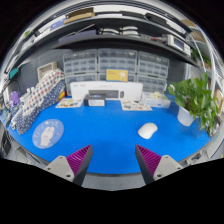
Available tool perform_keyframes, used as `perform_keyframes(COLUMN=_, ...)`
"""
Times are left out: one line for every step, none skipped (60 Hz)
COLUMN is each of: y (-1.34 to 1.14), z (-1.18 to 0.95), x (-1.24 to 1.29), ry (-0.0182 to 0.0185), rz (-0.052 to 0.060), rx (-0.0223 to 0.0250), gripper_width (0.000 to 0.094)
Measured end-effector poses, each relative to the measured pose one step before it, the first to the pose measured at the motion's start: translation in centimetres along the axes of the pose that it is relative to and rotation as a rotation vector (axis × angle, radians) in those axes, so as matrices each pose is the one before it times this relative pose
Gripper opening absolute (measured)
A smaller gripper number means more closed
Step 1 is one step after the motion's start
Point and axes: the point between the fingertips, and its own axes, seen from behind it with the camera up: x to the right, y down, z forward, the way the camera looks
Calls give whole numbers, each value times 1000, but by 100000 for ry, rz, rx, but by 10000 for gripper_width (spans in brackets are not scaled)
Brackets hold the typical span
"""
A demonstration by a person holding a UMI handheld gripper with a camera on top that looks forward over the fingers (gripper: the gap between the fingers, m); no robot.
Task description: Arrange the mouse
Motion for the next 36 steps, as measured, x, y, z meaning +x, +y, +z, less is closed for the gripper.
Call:
perform_keyframes(y=660, z=414, x=623, ry=551, rz=171, rx=-676, gripper_width=876)
perform_keyframes(y=595, z=395, x=653, ry=691, rz=175, rx=-782, gripper_width=877)
perform_keyframes(y=499, z=377, x=614, ry=620, rz=147, rx=-770, gripper_width=879)
perform_keyframes(y=439, z=354, x=615, ry=557, rz=236, rx=-663, gripper_width=878)
perform_keyframes(y=335, z=352, x=598, ry=466, rz=286, rx=-496, gripper_width=878)
perform_keyframes(y=241, z=365, x=594, ry=410, rz=383, rx=-379, gripper_width=878)
perform_keyframes(y=207, z=386, x=528, ry=244, rz=448, rx=-323, gripper_width=879)
perform_keyframes(y=156, z=386, x=492, ry=82, rz=437, rx=-222, gripper_width=877)
perform_keyframes(y=106, z=433, x=496, ry=22, rz=412, rx=-181, gripper_width=876)
perform_keyframes(y=98, z=445, x=549, ry=73, rz=282, rx=-253, gripper_width=879)
perform_keyframes(y=79, z=437, x=572, ry=207, rz=146, rx=-319, gripper_width=880)
perform_keyframes(y=44, z=471, x=565, ry=308, rz=82, rx=-328, gripper_width=879)
perform_keyframes(y=45, z=521, x=654, ry=476, rz=29, rx=-329, gripper_width=877)
perform_keyframes(y=-4, z=521, x=649, ry=528, rz=38, rx=-307, gripper_width=879)
perform_keyframes(y=-45, z=499, x=604, ry=589, rz=24, rx=-273, gripper_width=879)
perform_keyframes(y=-61, z=549, x=594, ry=497, rz=112, rx=-209, gripper_width=880)
perform_keyframes(y=-92, z=556, x=506, ry=359, rz=224, rx=-246, gripper_width=881)
perform_keyframes(y=-54, z=600, x=480, ry=230, rz=274, rx=-386, gripper_width=877)
perform_keyframes(y=-4, z=594, x=440, ry=193, rz=263, rx=-619, gripper_width=876)
perform_keyframes(y=18, z=616, x=404, ry=102, rz=288, rx=-867, gripper_width=875)
perform_keyframes(y=-35, z=580, x=352, ry=-24, rz=362, rx=-886, gripper_width=872)
perform_keyframes(y=-68, z=534, x=298, ry=-134, rz=437, rx=-783, gripper_width=871)
perform_keyframes(y=-140, z=555, x=267, ry=-201, rz=421, rx=-578, gripper_width=868)
perform_keyframes(y=-139, z=543, x=250, ry=-214, rz=439, rx=-435, gripper_width=866)
perform_keyframes(y=-194, z=551, x=210, ry=-180, rz=406, rx=-450, gripper_width=865)
perform_keyframes(y=-189, z=518, x=206, ry=-214, rz=371, rx=-537, gripper_width=863)
perform_keyframes(y=-183, z=510, x=161, ry=-284, rz=353, rx=-520, gripper_width=859)
perform_keyframes(y=-204, z=475, x=152, ry=-286, rz=298, rx=-461, gripper_width=855)
perform_keyframes(y=-250, z=443, x=111, ry=-391, rz=210, rx=-314, gripper_width=853)
perform_keyframes(y=-255, z=449, x=82, ry=-412, rz=115, rx=-125, gripper_width=859)
perform_keyframes(y=-280, z=445, x=66, ry=-488, rz=-25, rx=-141, gripper_width=860)
perform_keyframes(y=-270, z=448, x=46, ry=-473, rz=-139, rx=-174, gripper_width=856)
perform_keyframes(y=-246, z=429, x=-1, ry=-468, rz=-144, rx=-220, gripper_width=857)
perform_keyframes(y=-276, z=392, x=8, ry=-537, rz=-211, rx=-200, gripper_width=857)
perform_keyframes(y=-282, z=362, x=-37, ry=-570, rz=-175, rx=-204, gripper_width=856)
perform_keyframes(y=-275, z=341, x=-68, ry=-681, rz=-161, rx=-220, gripper_width=857)
